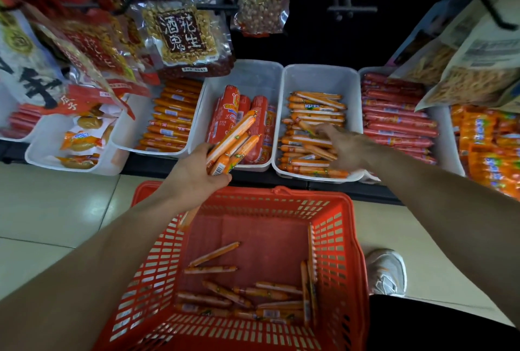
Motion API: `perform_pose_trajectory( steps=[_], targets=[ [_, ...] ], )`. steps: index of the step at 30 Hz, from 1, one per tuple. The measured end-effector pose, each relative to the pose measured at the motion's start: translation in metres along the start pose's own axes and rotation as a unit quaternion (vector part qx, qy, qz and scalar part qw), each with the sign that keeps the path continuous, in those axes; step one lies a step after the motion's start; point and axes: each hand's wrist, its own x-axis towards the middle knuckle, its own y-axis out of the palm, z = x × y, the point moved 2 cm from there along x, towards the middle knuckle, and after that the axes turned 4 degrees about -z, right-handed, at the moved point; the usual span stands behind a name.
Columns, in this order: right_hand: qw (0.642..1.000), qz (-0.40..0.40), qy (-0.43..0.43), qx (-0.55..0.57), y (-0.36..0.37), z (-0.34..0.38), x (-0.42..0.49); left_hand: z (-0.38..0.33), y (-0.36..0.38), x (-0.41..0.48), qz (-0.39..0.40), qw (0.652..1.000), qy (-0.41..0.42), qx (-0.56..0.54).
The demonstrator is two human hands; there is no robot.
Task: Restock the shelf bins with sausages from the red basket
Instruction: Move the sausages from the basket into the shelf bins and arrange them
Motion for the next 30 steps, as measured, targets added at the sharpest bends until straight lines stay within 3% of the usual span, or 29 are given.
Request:
perform_pose_trajectory(
  steps=[4,12,16,20,25,30],
  targets=[
    [0.993,-0.012,-0.008,-0.117,0.004,-0.005,-0.012,-0.020,0.002,0.009,-0.002,1.000,0.017,-0.010],
    [0.998,-0.063,0.000,0.025,0.006,0.015,0.015,-0.035,0.014,0.013,0.009,1.000,0.024,-0.009],
    [0.999,-0.014,-0.046,-0.011,-0.015,0.006,0.011,-0.050,0.016,0.025,0.032,0.998,0.050,0.026],
    [0.994,-0.035,-0.057,-0.089,-0.045,-0.032,-0.016,-0.081,0.028,0.054,0.061,0.991,0.092,0.074],
    [0.993,-0.076,-0.039,-0.076,-0.045,-0.086,-0.056,-0.126,0.073,0.096,0.119,0.964,0.158,0.180],
    [0.993,-0.112,0.043,0.012,-0.011,-0.117,-0.059,-0.148,0.114,0.120,0.150,0.899,0.220,0.348]
  ],
)
